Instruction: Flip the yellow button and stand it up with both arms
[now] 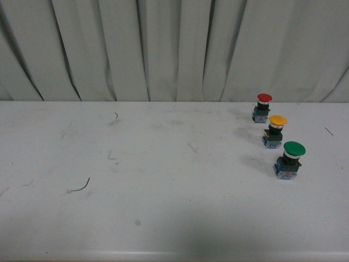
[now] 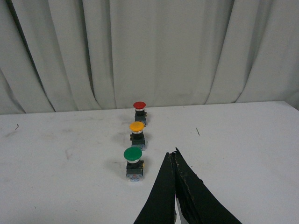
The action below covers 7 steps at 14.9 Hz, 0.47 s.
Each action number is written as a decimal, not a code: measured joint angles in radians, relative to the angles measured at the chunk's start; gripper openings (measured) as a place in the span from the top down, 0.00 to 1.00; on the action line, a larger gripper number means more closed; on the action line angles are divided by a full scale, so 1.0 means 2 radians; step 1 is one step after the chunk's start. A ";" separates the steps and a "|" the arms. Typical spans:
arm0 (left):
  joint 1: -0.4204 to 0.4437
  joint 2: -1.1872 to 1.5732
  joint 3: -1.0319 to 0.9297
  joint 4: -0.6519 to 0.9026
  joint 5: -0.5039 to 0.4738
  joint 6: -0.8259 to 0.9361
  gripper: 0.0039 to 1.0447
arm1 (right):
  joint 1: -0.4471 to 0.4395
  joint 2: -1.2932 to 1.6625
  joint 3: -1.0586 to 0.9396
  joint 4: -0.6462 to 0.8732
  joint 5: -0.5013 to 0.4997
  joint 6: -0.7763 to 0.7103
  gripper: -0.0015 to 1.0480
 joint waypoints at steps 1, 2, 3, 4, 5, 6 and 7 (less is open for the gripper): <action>0.000 0.000 0.000 0.000 0.000 0.000 0.06 | 0.000 -0.015 -0.004 -0.009 0.000 0.000 0.98; 0.000 0.000 0.000 0.000 0.000 0.000 0.06 | 0.000 -0.026 -0.006 -0.019 0.000 0.000 0.98; 0.000 0.000 0.000 0.000 0.000 0.000 0.06 | 0.000 -0.039 -0.011 -0.029 0.000 0.000 0.98; 0.000 0.000 0.000 0.000 0.000 0.000 0.06 | 0.000 -0.052 -0.014 -0.035 0.000 0.000 0.98; 0.000 0.000 0.000 0.000 0.000 0.000 0.06 | 0.000 -0.057 -0.026 -0.021 0.000 0.000 0.98; 0.000 0.000 0.000 0.000 0.000 0.000 0.06 | 0.000 -0.068 -0.026 -0.036 0.000 0.000 0.98; 0.000 0.000 0.000 0.000 0.000 0.000 0.06 | 0.000 -0.085 -0.026 -0.050 0.000 0.000 0.98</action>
